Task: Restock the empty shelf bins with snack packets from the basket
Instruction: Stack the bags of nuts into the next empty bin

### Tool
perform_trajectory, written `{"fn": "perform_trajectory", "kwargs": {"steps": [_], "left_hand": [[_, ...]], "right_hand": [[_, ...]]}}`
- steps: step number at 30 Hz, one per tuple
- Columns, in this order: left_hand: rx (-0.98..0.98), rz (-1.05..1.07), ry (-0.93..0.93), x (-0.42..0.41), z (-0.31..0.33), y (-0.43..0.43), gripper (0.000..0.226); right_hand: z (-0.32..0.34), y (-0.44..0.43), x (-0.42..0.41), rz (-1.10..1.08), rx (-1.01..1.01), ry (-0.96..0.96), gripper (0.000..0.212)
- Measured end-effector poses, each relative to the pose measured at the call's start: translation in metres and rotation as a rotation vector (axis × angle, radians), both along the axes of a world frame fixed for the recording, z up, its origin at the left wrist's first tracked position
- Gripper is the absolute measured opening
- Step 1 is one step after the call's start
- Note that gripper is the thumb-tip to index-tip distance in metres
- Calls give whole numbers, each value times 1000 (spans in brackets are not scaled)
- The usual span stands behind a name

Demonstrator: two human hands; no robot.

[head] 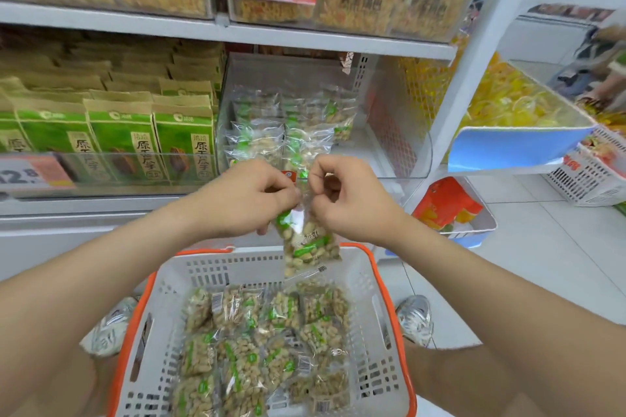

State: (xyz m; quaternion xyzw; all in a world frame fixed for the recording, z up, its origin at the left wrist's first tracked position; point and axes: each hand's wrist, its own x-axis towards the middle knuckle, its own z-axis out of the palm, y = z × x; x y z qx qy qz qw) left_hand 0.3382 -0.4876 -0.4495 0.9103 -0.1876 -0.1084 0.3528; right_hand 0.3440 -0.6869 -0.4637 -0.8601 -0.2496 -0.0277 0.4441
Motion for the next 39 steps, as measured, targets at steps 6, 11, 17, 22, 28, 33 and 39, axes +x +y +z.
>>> {"fn": "perform_trajectory", "kwargs": {"steps": [6,11,17,22,28,33,39], "left_hand": [[-153,221,-267,2,19,-5,34],[-330,394,-307,17,16,-10,29],[-233,397,-392,33,13,-17,29],[222,212,-510,41,2,-24,32],[615,40,-437,47,-10,-28,66],[654,4,-409,49,-10,-28,69],[653,-8,-424,50,-9,-27,69]], "right_hand": [[31,11,0,-150,102,63,38],[45,7,19,-228,52,274,57],[47,-11,76,-469,447,355,42],[31,-24,118,-725,473,207,50],[12,-35,135,-820,173,29,29],[-7,-32,145,-806,40,217,33],[-7,-29,147,-742,-176,357,50]]}}
